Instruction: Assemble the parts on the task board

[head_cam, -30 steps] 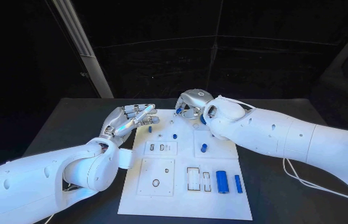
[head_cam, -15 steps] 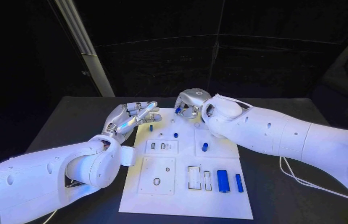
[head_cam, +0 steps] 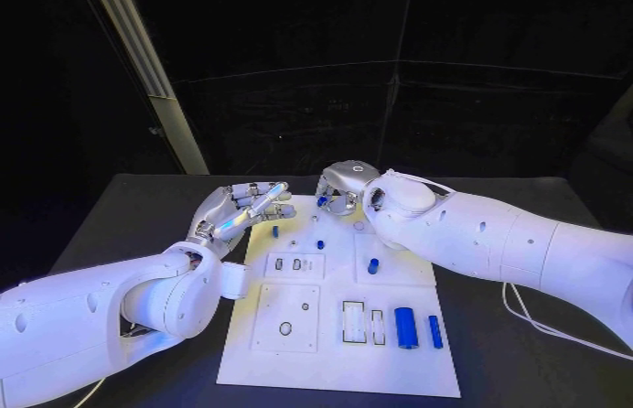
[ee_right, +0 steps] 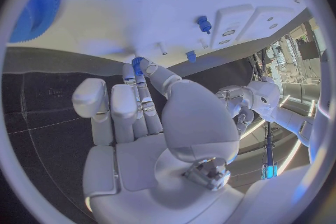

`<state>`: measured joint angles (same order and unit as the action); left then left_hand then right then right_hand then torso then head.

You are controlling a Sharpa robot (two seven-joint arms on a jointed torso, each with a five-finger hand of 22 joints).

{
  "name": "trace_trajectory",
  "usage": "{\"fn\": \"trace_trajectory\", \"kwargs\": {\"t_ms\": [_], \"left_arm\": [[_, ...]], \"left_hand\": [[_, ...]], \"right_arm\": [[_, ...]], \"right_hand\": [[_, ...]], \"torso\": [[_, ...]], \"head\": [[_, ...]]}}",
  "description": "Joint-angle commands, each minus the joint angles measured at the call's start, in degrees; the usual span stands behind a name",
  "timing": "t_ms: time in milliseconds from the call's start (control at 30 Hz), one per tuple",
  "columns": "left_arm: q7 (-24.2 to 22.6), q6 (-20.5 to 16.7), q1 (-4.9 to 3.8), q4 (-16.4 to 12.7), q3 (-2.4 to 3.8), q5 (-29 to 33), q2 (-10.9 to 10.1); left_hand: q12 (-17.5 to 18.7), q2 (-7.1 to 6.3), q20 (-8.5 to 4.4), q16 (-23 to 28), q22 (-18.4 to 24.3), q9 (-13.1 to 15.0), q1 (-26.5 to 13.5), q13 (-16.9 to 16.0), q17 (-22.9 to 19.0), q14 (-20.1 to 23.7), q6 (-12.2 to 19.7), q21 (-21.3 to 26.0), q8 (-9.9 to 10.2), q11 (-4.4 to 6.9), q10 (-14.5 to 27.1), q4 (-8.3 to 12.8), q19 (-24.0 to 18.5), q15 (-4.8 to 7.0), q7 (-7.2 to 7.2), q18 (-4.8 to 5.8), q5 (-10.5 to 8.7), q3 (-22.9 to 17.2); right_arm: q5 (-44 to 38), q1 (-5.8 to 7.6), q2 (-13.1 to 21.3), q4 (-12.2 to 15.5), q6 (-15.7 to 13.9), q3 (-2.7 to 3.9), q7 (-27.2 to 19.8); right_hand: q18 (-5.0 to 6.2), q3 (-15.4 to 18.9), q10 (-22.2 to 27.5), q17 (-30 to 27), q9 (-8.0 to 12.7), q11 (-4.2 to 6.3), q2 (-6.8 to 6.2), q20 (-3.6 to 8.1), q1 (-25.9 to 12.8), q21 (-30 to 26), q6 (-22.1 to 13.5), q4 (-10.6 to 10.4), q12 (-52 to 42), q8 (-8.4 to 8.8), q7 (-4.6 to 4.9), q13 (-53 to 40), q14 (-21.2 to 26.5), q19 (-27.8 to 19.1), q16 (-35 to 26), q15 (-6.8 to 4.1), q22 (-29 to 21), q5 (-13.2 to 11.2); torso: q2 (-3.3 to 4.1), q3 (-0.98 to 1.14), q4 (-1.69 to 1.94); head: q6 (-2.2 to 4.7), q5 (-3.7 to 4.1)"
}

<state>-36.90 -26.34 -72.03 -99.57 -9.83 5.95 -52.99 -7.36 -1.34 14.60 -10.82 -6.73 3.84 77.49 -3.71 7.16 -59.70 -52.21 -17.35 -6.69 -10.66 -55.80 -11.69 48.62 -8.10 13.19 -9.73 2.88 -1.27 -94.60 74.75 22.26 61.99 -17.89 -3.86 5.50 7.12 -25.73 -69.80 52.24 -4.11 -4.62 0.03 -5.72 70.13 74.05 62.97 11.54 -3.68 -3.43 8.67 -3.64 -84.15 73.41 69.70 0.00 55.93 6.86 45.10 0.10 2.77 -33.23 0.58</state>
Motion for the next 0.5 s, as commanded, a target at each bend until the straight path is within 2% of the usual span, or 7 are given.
{"fn": "trace_trajectory", "kwargs": {"t_ms": [33, 333, 500], "left_arm": [[-0.1, 0.9, -0.15, 0.0, 0.04, -0.4, 0.1], [0.0, 0.9, -0.25, 0.0, 0.04, -0.4, 0.2], [0.0, 1.0, -0.31, 0.1, 0.04, -0.4, 0.2]], "left_hand": [[0.4, 0.53, -0.12, 0.2, 0.1, -0.1, 0.1, 0.1, 0.1, -0.3, -0.4, 0.2, 0.2, -0.03, 0.4, 0.2, 0.5, 0.01, 0.32, -0.82, 0.01, 0.2], [0.4, 0.55, -0.12, 0.3, 0.1, -0.1, 0.1, 0.1, 0.1, -0.3, -0.4, 0.2, 0.2, -0.03, 0.4, 0.2, 0.5, 0.01, 0.30, -0.82, 0.01, 0.2], [0.4, 0.55, -0.12, 0.3, 0.1, -0.1, 0.1, 0.1, 0.1, -0.3, -0.4, 0.2, 0.2, -0.03, 0.4, 0.2, 0.5, 0.01, 0.30, -0.82, 0.01, 0.2]], "right_arm": [[-0.6, 0.14, -0.3, -0.3, 1.8, 0.03, 0.3], [-0.6, 0.13, -1.2, -1.4, 2.2, 0.02, 0.3], [-0.6, 0.13, -1.7, -2.3, 1.6, 0.02, -0.3]], "right_hand": [[-0.64, 0.1, 0.4, 0.1, 0.0, -0.23, -0.36, -0.11, -0.2, 0.3, 0.1, -0.3, 0.2, -0.21, 0.30, 0.0, -0.5, -0.1, 0.3, -0.15, 0.0, -0.3], [-0.61, 0.0, 1.1, -0.3, 0.1, -0.43, -0.82, -0.23, -0.4, 0.3, -0.5, -0.8, 0.3, -0.08, 0.51, 0.1, -0.4, -0.3, 0.2, 0.01, -0.2, -0.6], [-0.26, -0.4, 5.2, -3.0, 0.4, -1.45, -1.87, -0.91, -0.4, -0.8, -3.2, -1.4, 0.3, -0.01, 1.37, 0.2, 0.5, -1.8, -1.2, 0.84, -2.2, -0.9]], "torso": [[0.01, 0.00, 0.02], [0.01, 0.00, 0.00], [0.04, 0.01, -0.03]], "head": [[-0.08, -0.03], [-0.08, -0.09], [-0.09, -0.05]]}}
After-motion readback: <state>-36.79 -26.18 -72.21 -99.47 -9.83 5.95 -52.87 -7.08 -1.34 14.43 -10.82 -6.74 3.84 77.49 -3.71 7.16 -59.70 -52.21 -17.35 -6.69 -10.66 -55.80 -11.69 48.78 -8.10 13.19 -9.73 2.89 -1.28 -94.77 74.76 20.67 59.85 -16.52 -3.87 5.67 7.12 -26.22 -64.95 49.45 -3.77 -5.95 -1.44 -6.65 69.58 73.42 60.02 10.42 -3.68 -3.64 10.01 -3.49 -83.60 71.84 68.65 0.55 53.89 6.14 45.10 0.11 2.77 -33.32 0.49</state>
